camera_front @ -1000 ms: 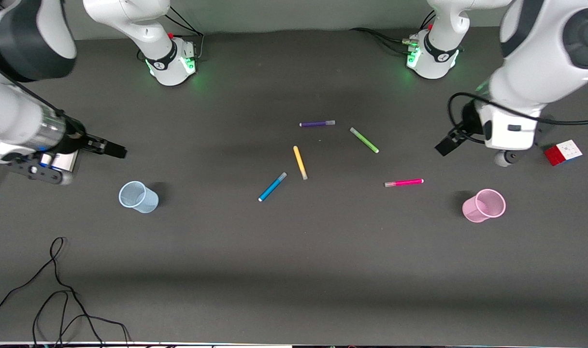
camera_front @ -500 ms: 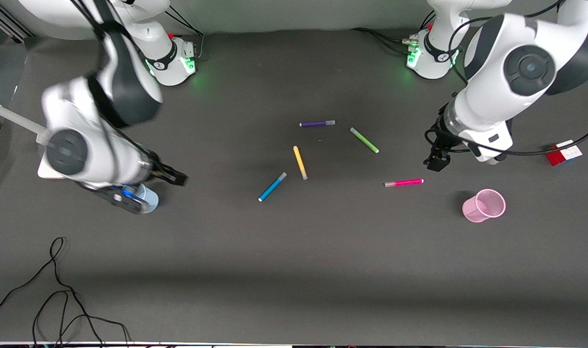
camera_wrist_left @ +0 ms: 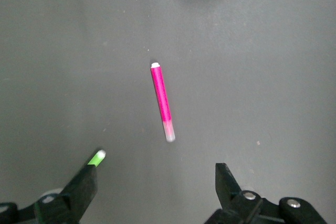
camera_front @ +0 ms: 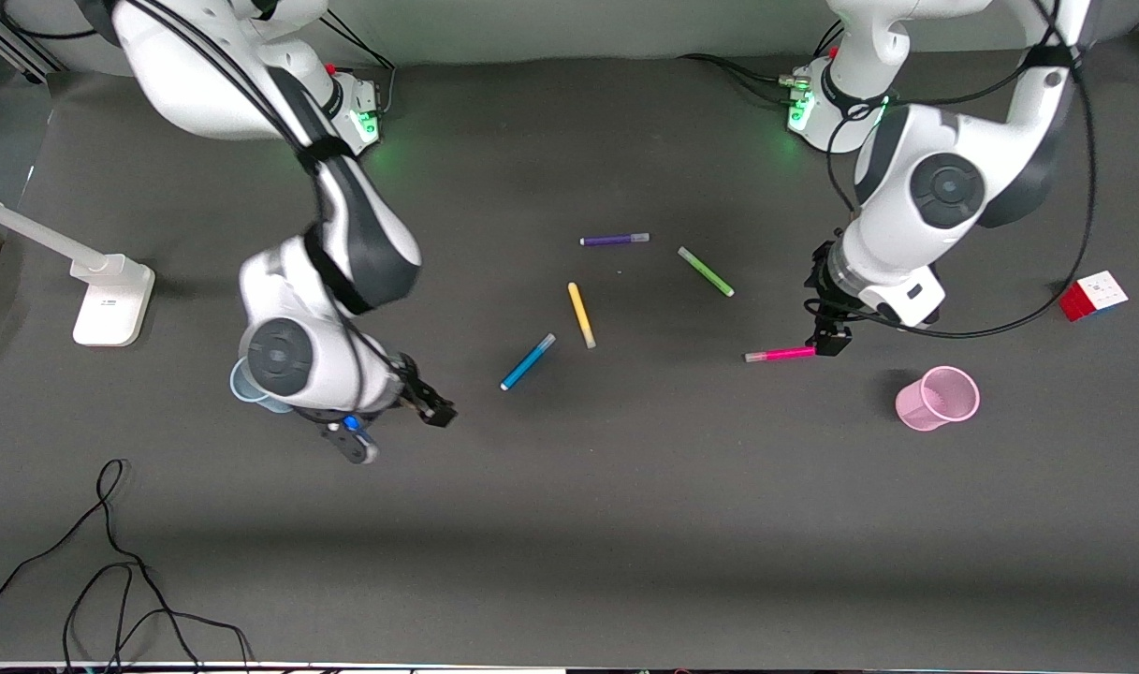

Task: Place pink and blue markers in matching cups
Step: 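Grasp the blue marker with the right gripper while the left gripper grasps the pink marker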

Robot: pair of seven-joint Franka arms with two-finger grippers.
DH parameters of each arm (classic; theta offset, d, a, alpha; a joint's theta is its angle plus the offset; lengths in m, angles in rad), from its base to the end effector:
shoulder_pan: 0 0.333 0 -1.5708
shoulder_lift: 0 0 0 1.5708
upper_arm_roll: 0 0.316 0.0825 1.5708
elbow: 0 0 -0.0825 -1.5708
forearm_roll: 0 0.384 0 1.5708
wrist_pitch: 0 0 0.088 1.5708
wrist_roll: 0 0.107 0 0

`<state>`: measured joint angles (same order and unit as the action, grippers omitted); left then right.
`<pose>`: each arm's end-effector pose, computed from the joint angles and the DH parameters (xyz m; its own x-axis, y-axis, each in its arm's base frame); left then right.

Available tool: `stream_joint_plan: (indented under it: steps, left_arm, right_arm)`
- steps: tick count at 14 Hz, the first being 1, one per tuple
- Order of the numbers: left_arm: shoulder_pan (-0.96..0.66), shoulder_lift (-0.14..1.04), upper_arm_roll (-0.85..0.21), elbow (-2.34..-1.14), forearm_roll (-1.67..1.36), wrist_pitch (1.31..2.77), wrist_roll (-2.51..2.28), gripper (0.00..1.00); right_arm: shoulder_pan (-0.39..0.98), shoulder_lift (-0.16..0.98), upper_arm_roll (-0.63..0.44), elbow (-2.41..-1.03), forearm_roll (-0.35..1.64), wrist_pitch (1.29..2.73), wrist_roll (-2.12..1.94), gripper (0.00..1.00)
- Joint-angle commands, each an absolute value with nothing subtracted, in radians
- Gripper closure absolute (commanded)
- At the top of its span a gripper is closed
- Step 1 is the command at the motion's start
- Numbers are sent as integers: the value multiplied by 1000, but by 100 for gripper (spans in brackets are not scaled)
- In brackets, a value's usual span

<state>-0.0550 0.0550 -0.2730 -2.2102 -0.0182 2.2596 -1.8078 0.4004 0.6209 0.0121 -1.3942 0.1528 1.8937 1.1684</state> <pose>0.5065 -0.1723 0.3553 0.0788 0.9965 -0.0271 0.9968 -0.0791 -0.0105 0.6447 0.2926 0.3355 0.6705 -0.7194 -0.1817 -0.7229 -0.6885 0.0582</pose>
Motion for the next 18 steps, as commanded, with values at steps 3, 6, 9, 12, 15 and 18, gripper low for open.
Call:
stream_joint_plan:
  steps: [3,6,9,12,15,18]
  left_arm:
    - [-71,150,-272,-2318,112,2494,-2000,0]
    - [-69,253,-270,-2316,205,2603,-2097,0]
    - [-66,316,-261,-2310,221,2658,-2103,0]
    - [-67,356,-241,-2310,247,2703,-2103,0]
    - [-69,391,-238,-2304,248,2732,-2111,0]
    - [-72,413,-219,-2299,258,2764,-2111,0]
  right_arm:
    - [425,759,5,-1250,161,1946,1311,0]
    - [426,802,5,-1235,153,2012,1361,0]
    - [443,824,5,-1235,153,2019,1373,0]
    - [452,844,5,-1235,153,2063,1390,0]
    - [477,870,5,-1235,153,2092,1388,0]
    - [512,894,5,-1238,158,2091,1384,0]
